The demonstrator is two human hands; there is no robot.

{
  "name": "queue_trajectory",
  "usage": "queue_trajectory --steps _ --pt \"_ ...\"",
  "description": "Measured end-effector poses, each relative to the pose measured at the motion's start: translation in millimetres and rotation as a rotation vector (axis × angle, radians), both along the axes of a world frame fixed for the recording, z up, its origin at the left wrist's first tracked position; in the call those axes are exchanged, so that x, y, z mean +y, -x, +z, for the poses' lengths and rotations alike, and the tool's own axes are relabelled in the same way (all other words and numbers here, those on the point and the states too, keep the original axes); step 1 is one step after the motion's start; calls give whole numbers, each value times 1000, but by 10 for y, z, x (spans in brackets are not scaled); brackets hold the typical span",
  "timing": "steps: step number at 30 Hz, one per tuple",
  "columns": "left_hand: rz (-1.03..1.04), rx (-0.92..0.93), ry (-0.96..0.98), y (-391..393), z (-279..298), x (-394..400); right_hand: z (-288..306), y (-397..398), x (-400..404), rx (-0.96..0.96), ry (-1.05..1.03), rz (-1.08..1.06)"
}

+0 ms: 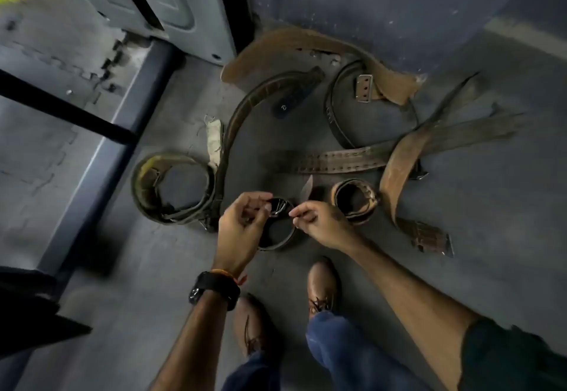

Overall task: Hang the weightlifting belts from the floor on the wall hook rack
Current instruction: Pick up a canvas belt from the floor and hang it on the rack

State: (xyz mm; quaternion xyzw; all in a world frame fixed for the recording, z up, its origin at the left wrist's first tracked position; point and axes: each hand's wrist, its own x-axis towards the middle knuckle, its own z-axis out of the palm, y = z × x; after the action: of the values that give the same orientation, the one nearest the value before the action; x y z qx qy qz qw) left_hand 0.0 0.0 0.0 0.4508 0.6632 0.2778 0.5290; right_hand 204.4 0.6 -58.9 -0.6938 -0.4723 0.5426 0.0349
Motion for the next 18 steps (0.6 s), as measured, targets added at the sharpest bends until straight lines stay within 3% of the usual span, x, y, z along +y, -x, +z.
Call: queue_trajectory --steps 4,6,8,12,18 --pt "81 28 66 31 -1221 67 -1500 266 177 44 196 -114" --pt "63 59 83 56 -1802 -2 -1901 486 277 -1 240 -172" --pt "-11 141 99 93 -2269 -109 -2227 691 308 -44 309 -272" --pt "-160 401 207 165 -2645 -208 -2772 940 166 -59 396 -462" --pt "-123 321 522 260 -3147 -34 -2967 1156 431 254 450 -853"
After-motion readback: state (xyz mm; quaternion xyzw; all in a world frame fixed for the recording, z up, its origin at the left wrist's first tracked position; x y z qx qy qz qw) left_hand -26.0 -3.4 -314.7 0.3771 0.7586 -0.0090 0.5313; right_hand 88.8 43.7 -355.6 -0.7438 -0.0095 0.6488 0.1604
